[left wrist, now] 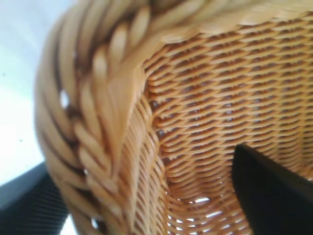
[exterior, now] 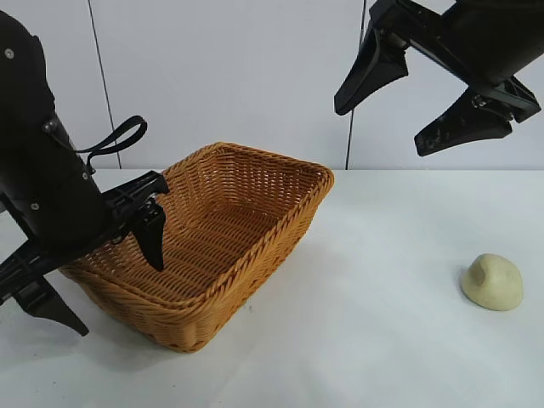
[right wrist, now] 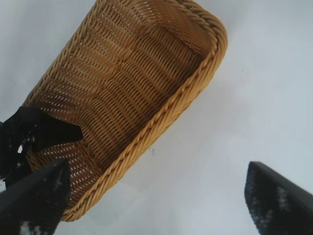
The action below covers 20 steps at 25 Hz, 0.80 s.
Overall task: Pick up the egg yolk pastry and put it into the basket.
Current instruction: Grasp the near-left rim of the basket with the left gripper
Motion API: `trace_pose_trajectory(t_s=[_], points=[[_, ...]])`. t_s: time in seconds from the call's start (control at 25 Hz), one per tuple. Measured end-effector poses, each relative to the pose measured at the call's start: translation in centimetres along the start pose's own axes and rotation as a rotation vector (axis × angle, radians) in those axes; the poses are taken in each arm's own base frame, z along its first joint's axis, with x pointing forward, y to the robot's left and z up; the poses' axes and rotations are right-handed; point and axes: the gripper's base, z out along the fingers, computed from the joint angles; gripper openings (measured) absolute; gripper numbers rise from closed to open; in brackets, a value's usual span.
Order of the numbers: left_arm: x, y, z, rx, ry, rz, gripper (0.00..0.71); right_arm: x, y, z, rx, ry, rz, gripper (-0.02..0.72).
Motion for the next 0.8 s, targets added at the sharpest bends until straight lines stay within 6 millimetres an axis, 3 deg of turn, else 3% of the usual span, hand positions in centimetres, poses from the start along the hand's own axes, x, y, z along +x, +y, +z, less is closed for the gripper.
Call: trace_pose_trajectory(t_s=[0.28,0.4,0.68,0.8], points=[[-0.06,0.01,0.31,0.006,-0.005,0.0,0.608,0.0,0.0,0.0,0.0,0.0,0.0,0.691],[-0.07,0.0,0.31,0.007,-0.006,0.0,0.563,0.0,0.0,0.0,0.0,0.0,0.0,0.691],[-0.06,0.11,0.35,-0.001,-0.003,-0.001,0.207,0.0,0.0,0.0,0.0,0.0,0.0,0.691],[-0.16,-0.02,0.34,0.015,-0.007,-0.022,0.106,0.0,0.0,0.0,0.0,0.0,0.0,0.691]])
